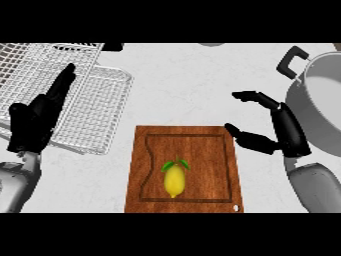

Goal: Pick the lemon from the cutting board and place it in the pot

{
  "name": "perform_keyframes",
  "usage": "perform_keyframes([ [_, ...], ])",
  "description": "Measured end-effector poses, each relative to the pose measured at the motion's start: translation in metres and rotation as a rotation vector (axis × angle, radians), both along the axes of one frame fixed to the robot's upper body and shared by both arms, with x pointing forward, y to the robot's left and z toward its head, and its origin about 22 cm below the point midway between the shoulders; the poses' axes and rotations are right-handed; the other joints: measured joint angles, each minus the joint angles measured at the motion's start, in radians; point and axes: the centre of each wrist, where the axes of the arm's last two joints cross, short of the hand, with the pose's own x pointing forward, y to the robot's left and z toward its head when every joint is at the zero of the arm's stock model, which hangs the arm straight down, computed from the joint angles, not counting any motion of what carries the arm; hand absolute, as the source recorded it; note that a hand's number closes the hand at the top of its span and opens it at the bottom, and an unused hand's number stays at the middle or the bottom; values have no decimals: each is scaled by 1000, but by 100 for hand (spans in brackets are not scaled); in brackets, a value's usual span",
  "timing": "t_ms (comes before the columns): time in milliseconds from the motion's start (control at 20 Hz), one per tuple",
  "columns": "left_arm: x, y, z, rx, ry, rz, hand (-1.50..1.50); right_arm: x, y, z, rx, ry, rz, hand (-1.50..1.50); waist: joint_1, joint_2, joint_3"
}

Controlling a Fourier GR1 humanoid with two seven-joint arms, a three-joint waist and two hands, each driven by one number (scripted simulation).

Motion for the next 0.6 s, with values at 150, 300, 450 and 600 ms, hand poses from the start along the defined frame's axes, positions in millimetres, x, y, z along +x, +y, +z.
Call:
perform_keyframes([
  [150,-3,2,-2,4,0,12,0,-5,13,-12,-7,-61,50,-150,-7,-3,6],
  [300,-6,3,-4,8,-3,46,0,-7,20,-12,-25,-104,115,-150,-17,-7,9],
  [450,-10,7,-1,-14,-2,3,0,-8,27,-8,-79,-86,175,-150,-22,-10,4],
  [600,-12,4,4,-169,-27,41,0,-8,36,2,-184,-11,246,-150,-23,-17,-7],
])
